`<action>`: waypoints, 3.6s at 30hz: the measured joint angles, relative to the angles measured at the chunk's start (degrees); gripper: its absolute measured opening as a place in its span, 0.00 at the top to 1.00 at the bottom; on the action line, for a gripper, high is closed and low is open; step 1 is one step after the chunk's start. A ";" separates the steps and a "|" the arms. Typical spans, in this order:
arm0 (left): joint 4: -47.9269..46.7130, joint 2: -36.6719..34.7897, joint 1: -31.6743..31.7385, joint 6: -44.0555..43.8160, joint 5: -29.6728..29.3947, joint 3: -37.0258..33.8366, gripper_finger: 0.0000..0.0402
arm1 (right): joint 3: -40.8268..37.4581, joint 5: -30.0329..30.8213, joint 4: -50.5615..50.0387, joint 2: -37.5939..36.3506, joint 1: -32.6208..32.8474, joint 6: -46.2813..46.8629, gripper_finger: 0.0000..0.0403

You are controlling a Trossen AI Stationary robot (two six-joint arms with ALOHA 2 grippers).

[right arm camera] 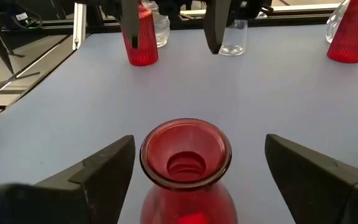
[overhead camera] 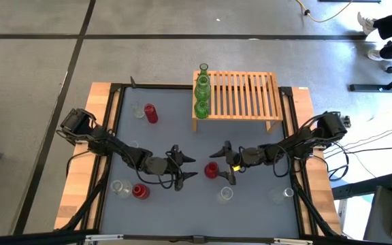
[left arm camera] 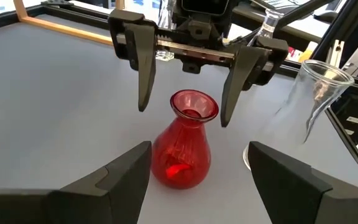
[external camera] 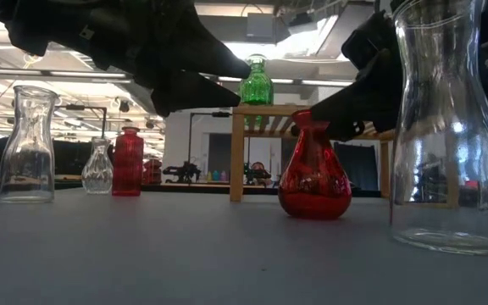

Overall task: Sort vases onto shelf
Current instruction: Put the center red vase on the shelf

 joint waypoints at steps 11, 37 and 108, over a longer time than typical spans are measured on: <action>0.01 0.00 0.00 0.00 -0.96 0.00 0.35 | 0.07 0.03 1.61 2.27 0.00 -2.84 0.45; 0.01 0.00 0.00 0.00 -1.26 0.00 0.35 | 0.09 3.02 -14.90 -20.93 -0.87 -5.73 0.77; -0.95 0.00 0.44 0.02 -1.46 0.02 0.35 | 26.08 -13.52 -20.94 -6.40 -53.29 -6.02 0.76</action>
